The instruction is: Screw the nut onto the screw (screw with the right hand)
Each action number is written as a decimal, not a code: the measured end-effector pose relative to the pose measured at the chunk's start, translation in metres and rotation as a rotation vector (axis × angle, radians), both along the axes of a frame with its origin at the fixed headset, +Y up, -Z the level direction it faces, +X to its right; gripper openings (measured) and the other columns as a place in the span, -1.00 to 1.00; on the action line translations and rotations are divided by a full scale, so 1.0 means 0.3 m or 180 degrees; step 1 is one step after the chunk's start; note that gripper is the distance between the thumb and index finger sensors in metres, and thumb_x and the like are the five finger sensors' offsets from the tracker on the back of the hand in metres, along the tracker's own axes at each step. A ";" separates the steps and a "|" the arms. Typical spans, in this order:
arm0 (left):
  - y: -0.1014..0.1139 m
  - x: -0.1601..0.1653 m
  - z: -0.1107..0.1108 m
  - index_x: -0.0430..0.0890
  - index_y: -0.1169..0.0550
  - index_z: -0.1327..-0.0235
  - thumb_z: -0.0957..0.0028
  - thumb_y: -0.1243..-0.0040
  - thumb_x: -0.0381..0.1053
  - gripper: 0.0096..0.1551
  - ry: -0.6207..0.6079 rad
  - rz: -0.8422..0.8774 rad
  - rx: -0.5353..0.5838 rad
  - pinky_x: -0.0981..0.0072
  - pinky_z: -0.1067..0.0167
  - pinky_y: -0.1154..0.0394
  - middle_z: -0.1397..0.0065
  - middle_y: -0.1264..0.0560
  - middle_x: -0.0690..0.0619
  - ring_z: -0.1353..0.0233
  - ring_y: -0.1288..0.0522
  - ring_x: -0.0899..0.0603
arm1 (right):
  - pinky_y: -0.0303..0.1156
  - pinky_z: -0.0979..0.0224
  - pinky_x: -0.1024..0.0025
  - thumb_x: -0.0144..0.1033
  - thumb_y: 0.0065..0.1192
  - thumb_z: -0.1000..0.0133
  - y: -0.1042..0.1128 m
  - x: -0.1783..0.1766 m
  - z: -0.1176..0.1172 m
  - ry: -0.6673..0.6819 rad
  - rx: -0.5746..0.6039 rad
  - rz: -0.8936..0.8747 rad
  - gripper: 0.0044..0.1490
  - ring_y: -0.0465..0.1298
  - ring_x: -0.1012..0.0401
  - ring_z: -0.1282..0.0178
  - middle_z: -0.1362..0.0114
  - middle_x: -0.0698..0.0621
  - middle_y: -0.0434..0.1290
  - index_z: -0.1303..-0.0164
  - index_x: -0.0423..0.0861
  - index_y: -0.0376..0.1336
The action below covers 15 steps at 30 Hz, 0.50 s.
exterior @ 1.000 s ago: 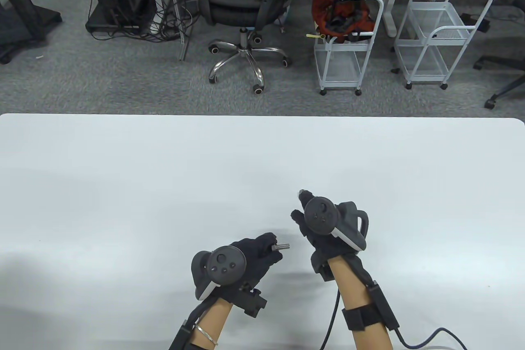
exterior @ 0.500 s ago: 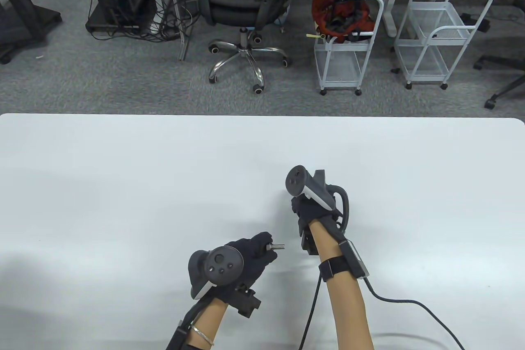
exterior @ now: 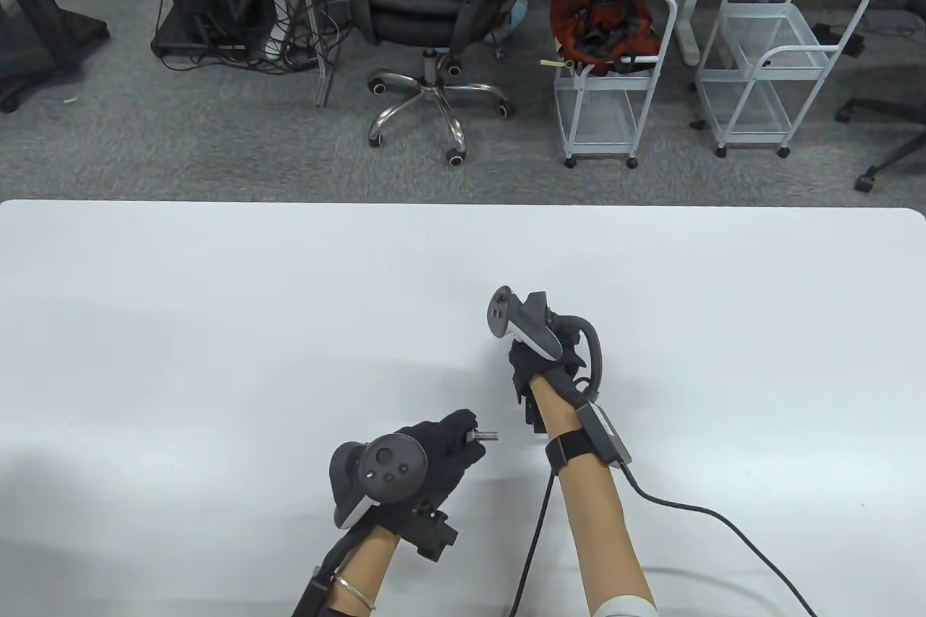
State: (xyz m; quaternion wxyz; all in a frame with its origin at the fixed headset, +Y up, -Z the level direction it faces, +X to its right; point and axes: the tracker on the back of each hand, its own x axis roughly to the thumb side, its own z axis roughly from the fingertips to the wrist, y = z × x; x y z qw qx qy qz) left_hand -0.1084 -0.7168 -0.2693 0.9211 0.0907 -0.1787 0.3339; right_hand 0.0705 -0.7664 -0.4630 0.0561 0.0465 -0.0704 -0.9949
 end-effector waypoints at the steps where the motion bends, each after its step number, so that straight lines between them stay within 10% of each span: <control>1: 0.000 0.000 0.000 -0.17 -0.68 -0.05 0.06 -0.29 0.14 -0.45 -0.0004 -0.0001 -0.0003 0.25 0.00 -0.68 0.02 -0.83 0.06 0.08 -0.81 0.04 | 0.34 -0.33 -0.12 -0.42 0.36 -0.10 0.000 -0.009 0.000 0.0025 0.0023 0.0076 -0.39 0.49 -0.15 -0.38 -0.36 -0.25 0.46 -0.39 -0.20 0.31; 15: -0.001 -0.005 -0.002 -0.17 -0.67 -0.08 0.04 -0.28 0.13 -0.45 0.0028 0.0028 -0.0002 0.24 -0.02 -0.68 0.01 -0.83 0.05 0.07 -0.81 0.03 | 0.35 -0.33 -0.10 -0.35 0.33 -0.12 -0.004 -0.027 -0.003 0.0186 -0.0064 0.0281 -0.44 0.57 -0.07 -0.20 -0.27 -0.26 0.51 -0.32 -0.21 0.31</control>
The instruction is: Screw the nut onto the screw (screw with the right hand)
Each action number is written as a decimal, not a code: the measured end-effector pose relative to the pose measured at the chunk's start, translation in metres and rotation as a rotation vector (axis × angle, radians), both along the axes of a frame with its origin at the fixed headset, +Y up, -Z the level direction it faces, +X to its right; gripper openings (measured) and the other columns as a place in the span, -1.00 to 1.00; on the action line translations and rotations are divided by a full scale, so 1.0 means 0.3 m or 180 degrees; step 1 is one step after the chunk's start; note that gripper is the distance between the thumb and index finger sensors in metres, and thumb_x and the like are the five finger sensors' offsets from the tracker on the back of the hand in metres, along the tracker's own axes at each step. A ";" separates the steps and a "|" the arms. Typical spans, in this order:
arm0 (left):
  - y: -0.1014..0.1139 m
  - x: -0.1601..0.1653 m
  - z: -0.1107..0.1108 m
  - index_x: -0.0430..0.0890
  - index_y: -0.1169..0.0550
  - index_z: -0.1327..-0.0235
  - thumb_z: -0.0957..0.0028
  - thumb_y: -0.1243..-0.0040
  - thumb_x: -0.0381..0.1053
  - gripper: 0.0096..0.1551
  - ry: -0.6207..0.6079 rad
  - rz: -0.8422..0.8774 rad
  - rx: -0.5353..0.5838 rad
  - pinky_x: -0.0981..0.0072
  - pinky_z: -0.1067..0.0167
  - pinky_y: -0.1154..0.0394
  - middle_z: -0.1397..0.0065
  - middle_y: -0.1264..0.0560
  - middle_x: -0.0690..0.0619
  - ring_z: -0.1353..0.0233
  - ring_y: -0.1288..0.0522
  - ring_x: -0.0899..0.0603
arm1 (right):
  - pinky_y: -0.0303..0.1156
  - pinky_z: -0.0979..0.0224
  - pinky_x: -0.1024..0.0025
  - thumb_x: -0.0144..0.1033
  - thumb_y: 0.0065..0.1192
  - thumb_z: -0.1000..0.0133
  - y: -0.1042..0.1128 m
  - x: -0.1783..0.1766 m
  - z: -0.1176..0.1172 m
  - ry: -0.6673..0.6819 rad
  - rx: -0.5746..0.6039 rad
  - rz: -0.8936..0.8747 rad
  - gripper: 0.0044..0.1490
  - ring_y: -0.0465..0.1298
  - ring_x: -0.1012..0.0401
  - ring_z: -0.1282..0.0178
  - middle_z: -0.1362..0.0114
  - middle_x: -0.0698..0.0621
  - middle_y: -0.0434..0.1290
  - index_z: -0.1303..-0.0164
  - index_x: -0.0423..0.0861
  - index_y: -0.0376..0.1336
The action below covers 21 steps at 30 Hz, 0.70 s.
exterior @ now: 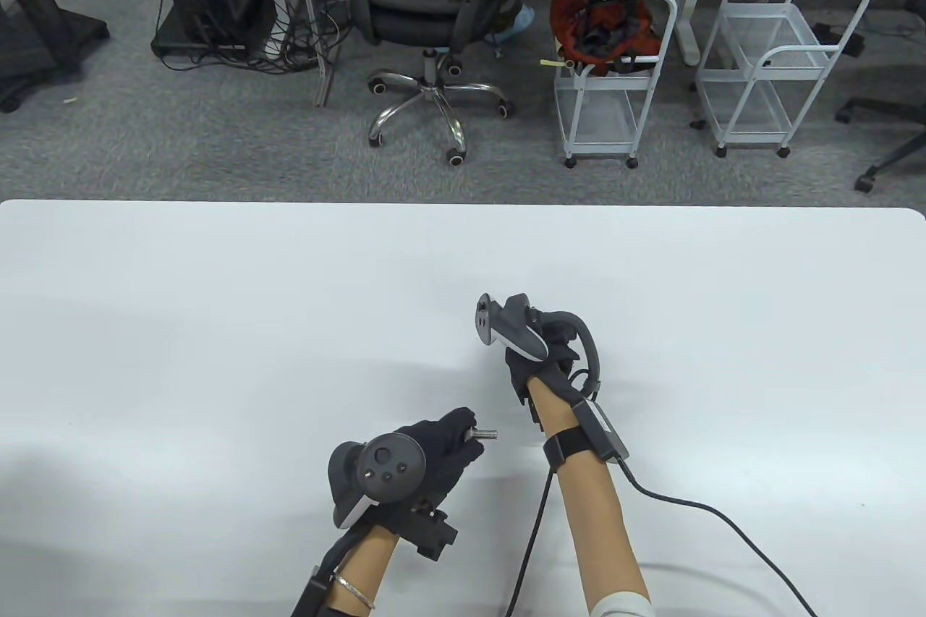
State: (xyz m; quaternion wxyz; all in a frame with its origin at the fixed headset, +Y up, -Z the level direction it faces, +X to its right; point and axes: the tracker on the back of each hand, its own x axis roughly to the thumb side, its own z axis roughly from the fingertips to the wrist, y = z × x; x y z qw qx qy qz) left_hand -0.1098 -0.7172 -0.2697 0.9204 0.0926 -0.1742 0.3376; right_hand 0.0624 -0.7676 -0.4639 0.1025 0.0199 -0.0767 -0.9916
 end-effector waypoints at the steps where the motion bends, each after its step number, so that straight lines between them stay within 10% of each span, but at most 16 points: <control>1: -0.001 -0.001 0.000 -0.17 -0.67 -0.08 0.04 -0.28 0.13 -0.45 0.0010 0.0008 -0.0010 0.24 -0.02 -0.68 0.00 -0.82 0.05 0.06 -0.81 0.03 | 0.35 -0.32 -0.10 -0.35 0.33 -0.12 0.002 0.007 0.005 0.0019 0.0019 -0.0045 -0.45 0.58 -0.07 -0.19 -0.28 -0.26 0.50 -0.32 -0.21 0.31; 21: -0.007 0.043 0.013 -0.19 -0.65 -0.11 0.00 -0.26 0.13 -0.45 -0.0054 0.0139 -0.0059 0.24 -0.03 -0.67 -0.02 -0.82 0.05 0.05 -0.80 0.03 | 0.44 -0.22 -0.04 -0.29 0.30 -0.12 0.213 0.111 0.413 0.1026 0.0742 -0.1578 -0.41 0.63 -0.01 -0.13 -0.24 -0.24 0.53 -0.32 -0.24 0.30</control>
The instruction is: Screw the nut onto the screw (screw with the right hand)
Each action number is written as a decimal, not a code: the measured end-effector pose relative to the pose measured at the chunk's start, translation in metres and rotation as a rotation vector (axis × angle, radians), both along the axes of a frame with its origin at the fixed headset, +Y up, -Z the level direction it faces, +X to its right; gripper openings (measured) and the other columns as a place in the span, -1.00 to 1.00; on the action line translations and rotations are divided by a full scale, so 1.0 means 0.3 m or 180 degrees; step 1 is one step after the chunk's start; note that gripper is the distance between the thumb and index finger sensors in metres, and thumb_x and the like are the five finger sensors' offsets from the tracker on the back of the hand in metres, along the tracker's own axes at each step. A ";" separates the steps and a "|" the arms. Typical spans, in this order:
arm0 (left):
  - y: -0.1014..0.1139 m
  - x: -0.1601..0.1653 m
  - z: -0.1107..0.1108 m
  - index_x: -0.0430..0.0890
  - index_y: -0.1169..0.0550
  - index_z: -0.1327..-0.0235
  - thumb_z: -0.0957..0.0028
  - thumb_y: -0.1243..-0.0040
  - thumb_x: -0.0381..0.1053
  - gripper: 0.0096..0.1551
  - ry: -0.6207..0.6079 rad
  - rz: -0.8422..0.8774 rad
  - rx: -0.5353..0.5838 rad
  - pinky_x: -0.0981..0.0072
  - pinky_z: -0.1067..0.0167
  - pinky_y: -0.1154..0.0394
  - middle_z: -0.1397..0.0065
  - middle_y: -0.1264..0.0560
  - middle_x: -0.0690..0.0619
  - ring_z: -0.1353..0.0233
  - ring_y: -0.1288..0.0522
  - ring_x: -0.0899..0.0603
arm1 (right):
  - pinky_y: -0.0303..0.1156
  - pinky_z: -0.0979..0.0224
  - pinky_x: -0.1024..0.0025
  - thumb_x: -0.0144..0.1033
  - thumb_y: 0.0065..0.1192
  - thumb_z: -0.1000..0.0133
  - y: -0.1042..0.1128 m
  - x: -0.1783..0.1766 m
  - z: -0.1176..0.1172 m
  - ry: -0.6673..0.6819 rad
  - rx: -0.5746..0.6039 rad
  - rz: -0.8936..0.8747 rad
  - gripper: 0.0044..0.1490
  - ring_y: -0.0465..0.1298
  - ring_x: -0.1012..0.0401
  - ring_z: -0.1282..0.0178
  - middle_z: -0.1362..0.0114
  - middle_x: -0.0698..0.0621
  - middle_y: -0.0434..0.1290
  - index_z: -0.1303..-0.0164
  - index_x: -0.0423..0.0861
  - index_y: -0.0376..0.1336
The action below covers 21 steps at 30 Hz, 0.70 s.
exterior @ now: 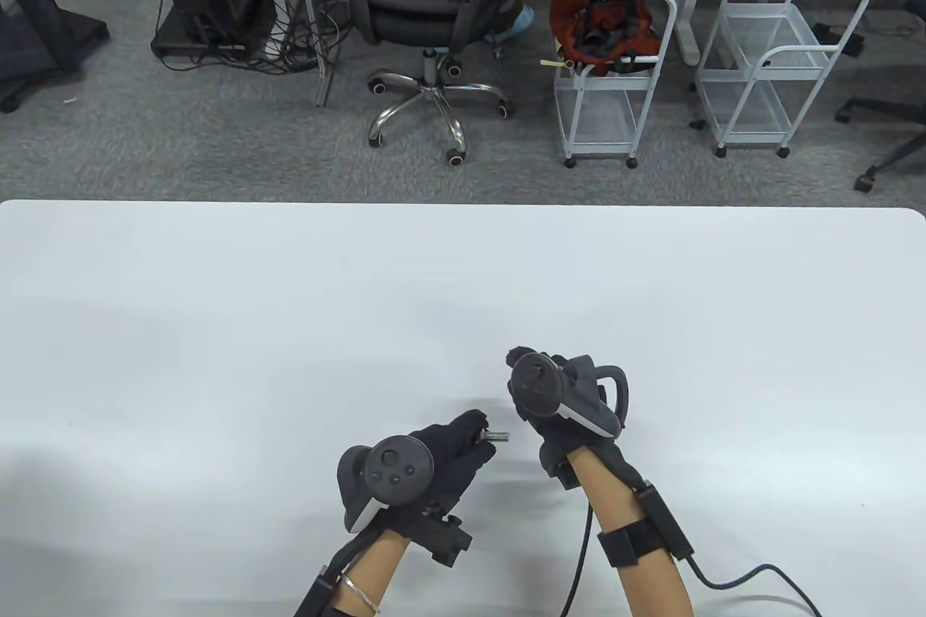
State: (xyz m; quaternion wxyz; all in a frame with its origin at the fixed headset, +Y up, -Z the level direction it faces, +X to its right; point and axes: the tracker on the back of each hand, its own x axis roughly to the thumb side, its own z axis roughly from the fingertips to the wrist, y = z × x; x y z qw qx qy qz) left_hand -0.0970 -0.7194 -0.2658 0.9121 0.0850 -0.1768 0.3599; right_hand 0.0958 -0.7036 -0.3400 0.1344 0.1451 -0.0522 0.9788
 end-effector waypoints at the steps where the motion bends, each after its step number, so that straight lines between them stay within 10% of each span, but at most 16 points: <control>1: 0.001 0.003 0.001 -0.19 -0.65 -0.11 0.00 -0.26 0.13 -0.45 -0.0004 -0.0038 0.0025 0.23 -0.03 -0.67 -0.02 -0.81 0.05 0.05 -0.80 0.03 | 0.44 -0.22 -0.04 -0.29 0.30 -0.12 0.011 0.009 0.029 0.0004 0.0006 -0.0159 -0.41 0.62 -0.01 -0.13 -0.24 -0.23 0.53 -0.32 -0.24 0.29; 21: 0.002 0.005 0.001 -0.20 -0.65 -0.08 0.00 -0.27 0.15 -0.44 0.0039 0.0001 0.0032 0.25 -0.01 -0.67 0.01 -0.82 0.06 0.07 -0.81 0.04 | 0.45 -0.19 -0.04 -0.32 0.29 -0.12 -0.017 0.111 0.207 0.0208 -0.0363 -0.1937 -0.41 0.63 -0.01 -0.10 -0.22 -0.24 0.54 -0.32 -0.28 0.29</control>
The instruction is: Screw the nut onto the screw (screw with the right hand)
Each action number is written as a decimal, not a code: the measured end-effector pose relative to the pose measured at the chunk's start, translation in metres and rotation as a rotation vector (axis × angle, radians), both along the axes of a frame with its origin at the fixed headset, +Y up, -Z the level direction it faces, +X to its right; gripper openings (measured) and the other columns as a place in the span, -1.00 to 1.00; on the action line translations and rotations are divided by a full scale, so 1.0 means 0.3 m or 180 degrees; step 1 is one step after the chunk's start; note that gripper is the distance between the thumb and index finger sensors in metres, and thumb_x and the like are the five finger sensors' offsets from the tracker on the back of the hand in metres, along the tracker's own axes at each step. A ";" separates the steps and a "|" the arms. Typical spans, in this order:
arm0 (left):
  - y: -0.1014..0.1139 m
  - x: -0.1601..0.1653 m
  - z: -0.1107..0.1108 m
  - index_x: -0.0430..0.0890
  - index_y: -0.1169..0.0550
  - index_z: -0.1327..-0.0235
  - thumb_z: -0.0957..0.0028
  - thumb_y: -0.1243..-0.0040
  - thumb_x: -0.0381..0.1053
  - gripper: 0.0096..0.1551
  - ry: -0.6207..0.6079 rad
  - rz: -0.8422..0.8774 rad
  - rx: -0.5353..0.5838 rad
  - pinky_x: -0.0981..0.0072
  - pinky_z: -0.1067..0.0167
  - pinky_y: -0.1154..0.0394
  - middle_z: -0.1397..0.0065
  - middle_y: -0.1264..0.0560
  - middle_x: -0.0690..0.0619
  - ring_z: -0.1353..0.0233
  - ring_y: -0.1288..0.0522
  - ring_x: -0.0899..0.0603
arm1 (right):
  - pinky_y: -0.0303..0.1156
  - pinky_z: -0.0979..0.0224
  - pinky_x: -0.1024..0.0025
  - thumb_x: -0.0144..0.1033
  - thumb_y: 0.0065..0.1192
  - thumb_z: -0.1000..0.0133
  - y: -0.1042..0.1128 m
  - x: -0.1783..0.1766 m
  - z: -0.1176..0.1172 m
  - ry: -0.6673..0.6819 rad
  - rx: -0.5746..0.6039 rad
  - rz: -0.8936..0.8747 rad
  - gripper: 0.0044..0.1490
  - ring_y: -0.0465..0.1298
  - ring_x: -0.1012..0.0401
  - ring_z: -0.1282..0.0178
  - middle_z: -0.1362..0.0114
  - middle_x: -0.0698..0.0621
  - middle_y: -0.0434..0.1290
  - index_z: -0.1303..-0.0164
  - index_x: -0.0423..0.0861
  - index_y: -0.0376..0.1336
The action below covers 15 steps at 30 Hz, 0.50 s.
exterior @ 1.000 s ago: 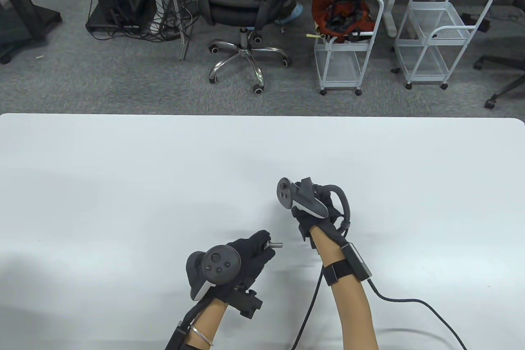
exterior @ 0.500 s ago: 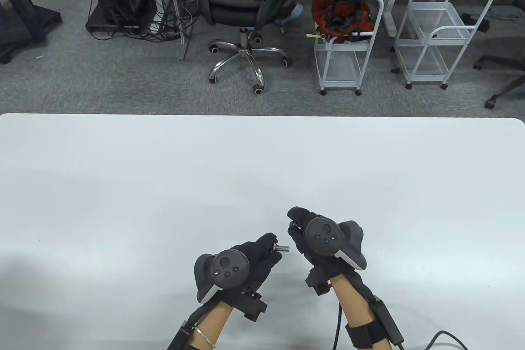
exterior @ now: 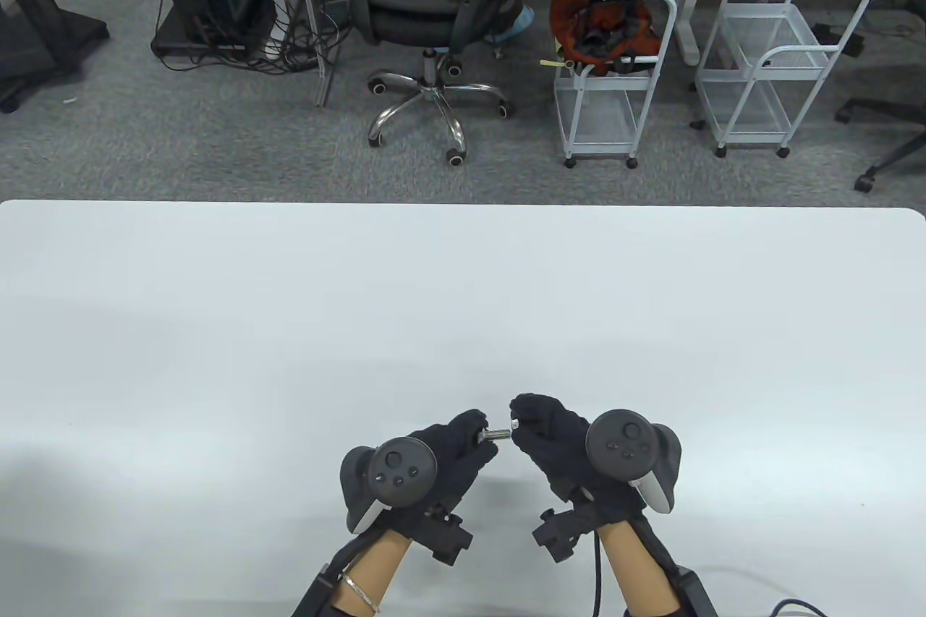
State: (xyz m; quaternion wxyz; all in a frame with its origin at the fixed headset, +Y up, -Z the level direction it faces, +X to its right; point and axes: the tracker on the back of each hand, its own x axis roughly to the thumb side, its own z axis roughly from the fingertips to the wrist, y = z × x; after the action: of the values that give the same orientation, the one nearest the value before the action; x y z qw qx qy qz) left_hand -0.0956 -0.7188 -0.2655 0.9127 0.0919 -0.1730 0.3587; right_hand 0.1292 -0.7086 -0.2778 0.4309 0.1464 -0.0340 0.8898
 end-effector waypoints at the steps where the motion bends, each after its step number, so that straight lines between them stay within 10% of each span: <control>1: 0.000 0.001 0.001 -0.21 -0.65 -0.08 0.00 -0.27 0.15 -0.44 -0.0003 -0.0002 0.0006 0.25 -0.01 -0.67 0.01 -0.82 0.06 0.07 -0.81 0.04 | 0.45 -0.19 -0.03 -0.32 0.29 -0.12 0.000 -0.001 0.001 0.0014 -0.0003 -0.0010 -0.41 0.63 -0.01 -0.10 -0.22 -0.24 0.54 -0.32 -0.28 0.29; 15: 0.007 0.002 0.002 -0.20 -0.67 -0.03 0.04 -0.30 0.17 -0.43 -0.0031 -0.0070 0.0106 0.27 0.03 -0.69 0.06 -0.83 0.08 0.11 -0.81 0.06 | 0.46 -0.17 -0.02 -0.30 0.29 -0.12 -0.005 0.001 0.007 0.0116 -0.0157 -0.0225 -0.41 0.64 0.00 -0.07 -0.19 -0.24 0.55 -0.31 -0.28 0.30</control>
State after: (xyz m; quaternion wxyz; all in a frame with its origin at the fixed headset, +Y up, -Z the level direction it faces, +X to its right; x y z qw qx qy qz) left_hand -0.0951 -0.7166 -0.2649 0.9140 0.1034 -0.1844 0.3462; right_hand 0.1296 -0.7102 -0.2757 0.4660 0.1507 -0.0094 0.8718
